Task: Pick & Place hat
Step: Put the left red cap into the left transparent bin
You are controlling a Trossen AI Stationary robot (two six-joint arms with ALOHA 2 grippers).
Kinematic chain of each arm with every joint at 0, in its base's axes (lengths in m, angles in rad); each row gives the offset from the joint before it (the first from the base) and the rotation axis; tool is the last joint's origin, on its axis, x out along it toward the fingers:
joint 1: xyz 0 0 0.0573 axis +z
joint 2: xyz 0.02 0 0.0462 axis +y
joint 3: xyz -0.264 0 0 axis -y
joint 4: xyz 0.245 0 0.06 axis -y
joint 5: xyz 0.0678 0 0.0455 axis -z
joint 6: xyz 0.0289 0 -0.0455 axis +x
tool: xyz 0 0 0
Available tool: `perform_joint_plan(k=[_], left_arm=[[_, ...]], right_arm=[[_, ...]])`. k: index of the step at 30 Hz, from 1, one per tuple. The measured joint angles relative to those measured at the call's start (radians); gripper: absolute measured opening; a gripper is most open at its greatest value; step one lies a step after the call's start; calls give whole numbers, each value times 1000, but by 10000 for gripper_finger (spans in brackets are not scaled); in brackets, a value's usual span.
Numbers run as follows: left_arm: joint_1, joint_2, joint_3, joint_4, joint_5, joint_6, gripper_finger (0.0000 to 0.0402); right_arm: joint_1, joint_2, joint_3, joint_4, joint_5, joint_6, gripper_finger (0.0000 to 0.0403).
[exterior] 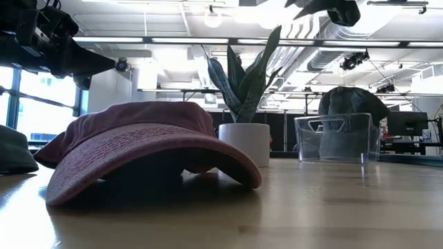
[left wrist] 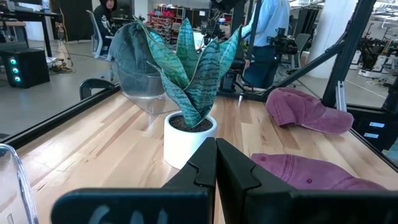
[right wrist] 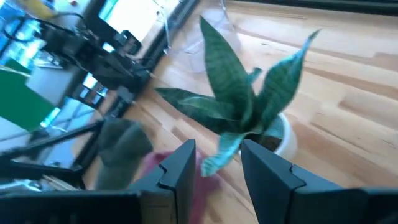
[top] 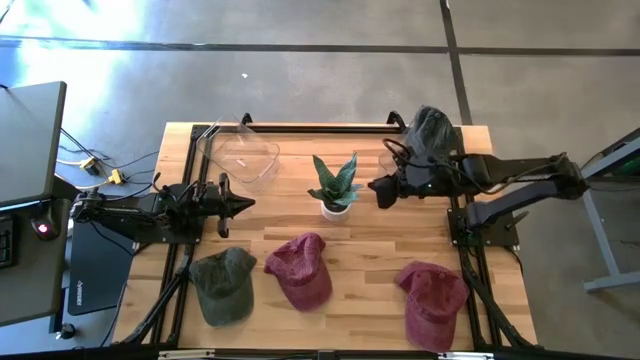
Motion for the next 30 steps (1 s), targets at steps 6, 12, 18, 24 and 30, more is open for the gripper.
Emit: perform_joint_plan(k=[6,12,18,24,30], left_arm=[[0,0,0,0,0,0,0],[0,0,0,81,8,-130,0],[0,42,86,225,-82,-567,0],[0,325,369,27,14,-577,0],[0,704,683,-490,194,-616,0]], right_arm=[[55,11,0,22,71,81,124],[92,21,0,22,97,163,124],[119,27,0,22,70,74,124],[117,29,0,21,-35,-149,124],[111,29,0,-41,-70,-268,124]])
